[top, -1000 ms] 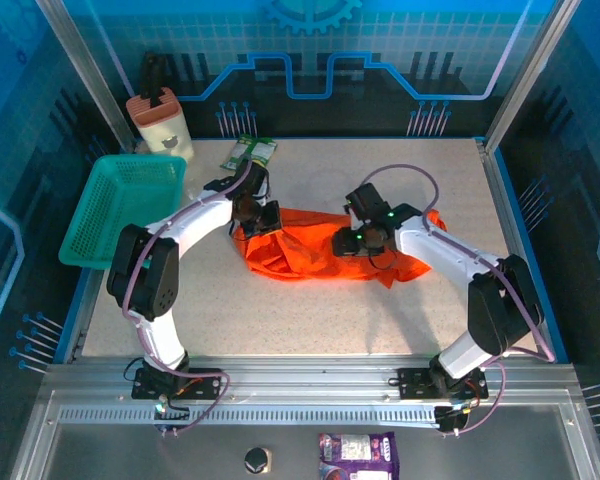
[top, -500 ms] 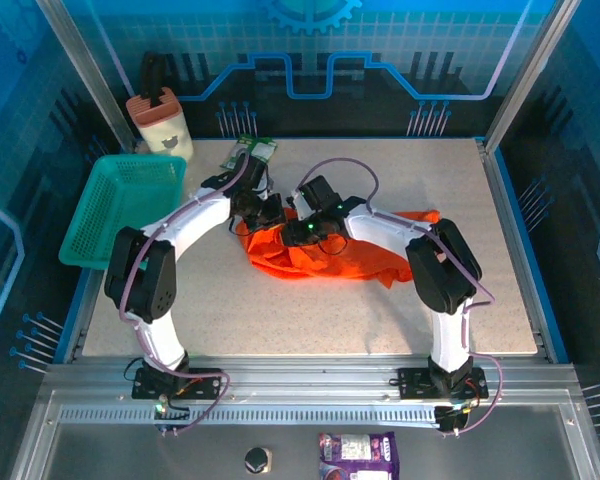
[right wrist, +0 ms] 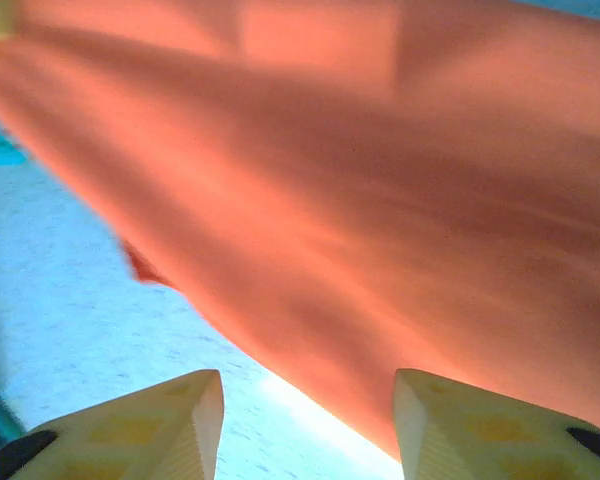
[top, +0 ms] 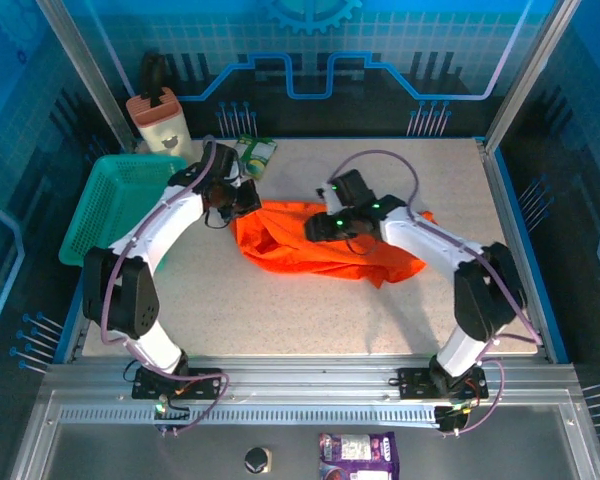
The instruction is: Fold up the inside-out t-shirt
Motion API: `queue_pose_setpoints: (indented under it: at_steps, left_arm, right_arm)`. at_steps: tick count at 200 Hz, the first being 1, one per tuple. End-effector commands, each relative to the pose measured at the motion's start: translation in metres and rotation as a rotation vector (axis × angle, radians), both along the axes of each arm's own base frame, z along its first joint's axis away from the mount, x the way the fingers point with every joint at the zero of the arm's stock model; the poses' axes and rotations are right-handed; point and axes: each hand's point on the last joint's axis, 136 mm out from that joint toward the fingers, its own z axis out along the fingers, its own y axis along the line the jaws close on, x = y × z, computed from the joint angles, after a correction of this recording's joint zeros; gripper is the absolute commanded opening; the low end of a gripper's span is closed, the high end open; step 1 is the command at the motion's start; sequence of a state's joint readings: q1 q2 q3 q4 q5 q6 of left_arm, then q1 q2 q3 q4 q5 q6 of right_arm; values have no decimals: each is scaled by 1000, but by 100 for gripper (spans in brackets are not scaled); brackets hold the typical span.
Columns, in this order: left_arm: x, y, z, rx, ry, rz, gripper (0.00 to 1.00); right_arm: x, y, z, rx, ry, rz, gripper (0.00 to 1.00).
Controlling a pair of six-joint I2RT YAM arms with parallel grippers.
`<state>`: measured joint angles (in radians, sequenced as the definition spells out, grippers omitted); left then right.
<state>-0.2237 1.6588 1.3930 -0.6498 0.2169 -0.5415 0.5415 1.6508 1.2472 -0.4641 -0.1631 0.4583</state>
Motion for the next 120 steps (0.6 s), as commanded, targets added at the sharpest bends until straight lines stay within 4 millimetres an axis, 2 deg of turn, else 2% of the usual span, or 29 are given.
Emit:
queue_pose_setpoints:
  at_steps: [1, 12, 14, 20, 39, 70, 105, 120]
  left_arm:
    - [-1, 14, 20, 35, -38, -3, 0]
    - [0, 16, 20, 37, -37, 0, 0]
    - [0, 16, 20, 36, -38, 0, 0]
    - [0, 16, 20, 36, -35, -1, 0]
    - [0, 15, 19, 34, -32, -3, 0]
    - [2, 14, 21, 25, -34, -3, 0]
    - [-3, 16, 27, 34, -40, -1, 0]
    - [-5, 17, 27, 37, -39, 1, 0]
  right_arm:
    - [-13, -109, -34, -235, 113, -239, 49]
    - [-16, -151, -45, -280, 147, -335, 49]
    - [-16, -153, -46, -281, 150, -339, 49]
    - [-16, -174, -52, -278, 175, -393, 49]
    - [-9, -209, -65, -229, 206, -482, 49]
    - [21, -231, -80, -180, 230, -532, 49]
    - [53, -253, -86, -231, 217, -580, 49]
    - [63, -256, -87, -211, 209, -579, 48]
